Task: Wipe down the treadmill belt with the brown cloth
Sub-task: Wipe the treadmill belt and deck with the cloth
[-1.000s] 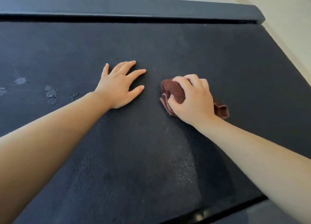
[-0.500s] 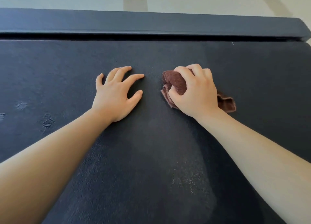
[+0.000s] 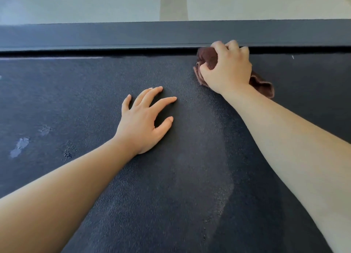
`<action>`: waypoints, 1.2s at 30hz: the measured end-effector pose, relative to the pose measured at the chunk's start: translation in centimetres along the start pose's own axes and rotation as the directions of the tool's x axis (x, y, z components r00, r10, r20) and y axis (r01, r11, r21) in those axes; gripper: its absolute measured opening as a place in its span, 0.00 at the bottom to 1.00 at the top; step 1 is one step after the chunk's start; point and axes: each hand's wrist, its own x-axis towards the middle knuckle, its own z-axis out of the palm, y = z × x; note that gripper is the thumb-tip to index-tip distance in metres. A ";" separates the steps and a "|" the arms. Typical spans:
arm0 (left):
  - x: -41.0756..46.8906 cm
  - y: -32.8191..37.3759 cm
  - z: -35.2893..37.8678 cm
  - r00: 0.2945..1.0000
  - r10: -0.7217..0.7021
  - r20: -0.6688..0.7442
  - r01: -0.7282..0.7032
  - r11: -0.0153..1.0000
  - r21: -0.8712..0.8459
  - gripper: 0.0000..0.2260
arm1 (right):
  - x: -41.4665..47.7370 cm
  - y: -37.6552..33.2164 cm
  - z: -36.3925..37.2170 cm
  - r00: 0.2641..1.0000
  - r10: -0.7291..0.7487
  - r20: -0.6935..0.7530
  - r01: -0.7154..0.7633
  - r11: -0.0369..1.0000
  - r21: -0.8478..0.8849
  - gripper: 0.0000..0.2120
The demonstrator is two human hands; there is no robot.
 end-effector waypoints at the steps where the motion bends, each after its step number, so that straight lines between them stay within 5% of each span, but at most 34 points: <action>1: 0.0 0.1 -0.1 1.000 0.000 0.002 0.000 1.000 -0.003 0.22 | 0.1 -0.1 -0.1 1.000 0.010 0.003 -0.010 1.000 -0.010 0.23; 17: -0.6 0.0 -0.1 0.998 0.061 -0.034 -0.063 0.997 -0.043 0.19 | -16.0 -2.3 -4.4 0.999 0.001 0.047 0.002 0.998 -0.062 0.23; 27: -17.0 -5.0 -4.3 0.911 0.370 0.184 -0.360 0.929 -0.082 0.22 | -34.6 -7.0 -8.1 0.971 -0.224 0.077 0.220 0.974 0.054 0.22; 36: -24.6 -6.9 -5.3 0.925 0.309 0.221 -0.325 0.945 0.038 0.28 | -29.1 -8.3 -6.0 0.993 -0.114 0.039 0.111 0.992 0.062 0.19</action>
